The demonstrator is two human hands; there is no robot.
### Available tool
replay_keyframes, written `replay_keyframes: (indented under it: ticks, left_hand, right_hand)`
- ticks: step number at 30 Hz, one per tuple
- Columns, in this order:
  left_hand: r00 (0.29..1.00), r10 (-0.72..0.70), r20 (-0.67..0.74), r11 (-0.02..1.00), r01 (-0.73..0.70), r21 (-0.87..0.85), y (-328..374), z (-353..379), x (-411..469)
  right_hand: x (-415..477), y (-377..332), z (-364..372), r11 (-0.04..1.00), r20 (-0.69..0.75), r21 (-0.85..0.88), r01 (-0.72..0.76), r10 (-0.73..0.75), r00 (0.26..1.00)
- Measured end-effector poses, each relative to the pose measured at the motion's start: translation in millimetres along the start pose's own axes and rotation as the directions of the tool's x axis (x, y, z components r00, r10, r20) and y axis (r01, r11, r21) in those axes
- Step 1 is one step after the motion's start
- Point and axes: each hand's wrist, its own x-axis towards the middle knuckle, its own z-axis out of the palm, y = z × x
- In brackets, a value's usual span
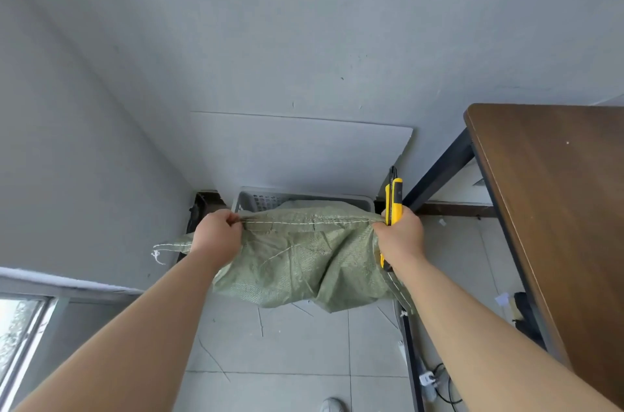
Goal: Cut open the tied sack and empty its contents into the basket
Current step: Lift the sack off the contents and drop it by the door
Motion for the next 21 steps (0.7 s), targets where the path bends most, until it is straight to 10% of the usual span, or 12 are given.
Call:
replay_keyframes:
  ticks: [21]
  left_hand:
    - [0.992,-0.011,-0.126,0.925,-0.038,-0.378,56,-74,8]
  right_hand:
    - [9,-105,-13,0.976,-0.084,0.202,0.087,-0.071,0.994]
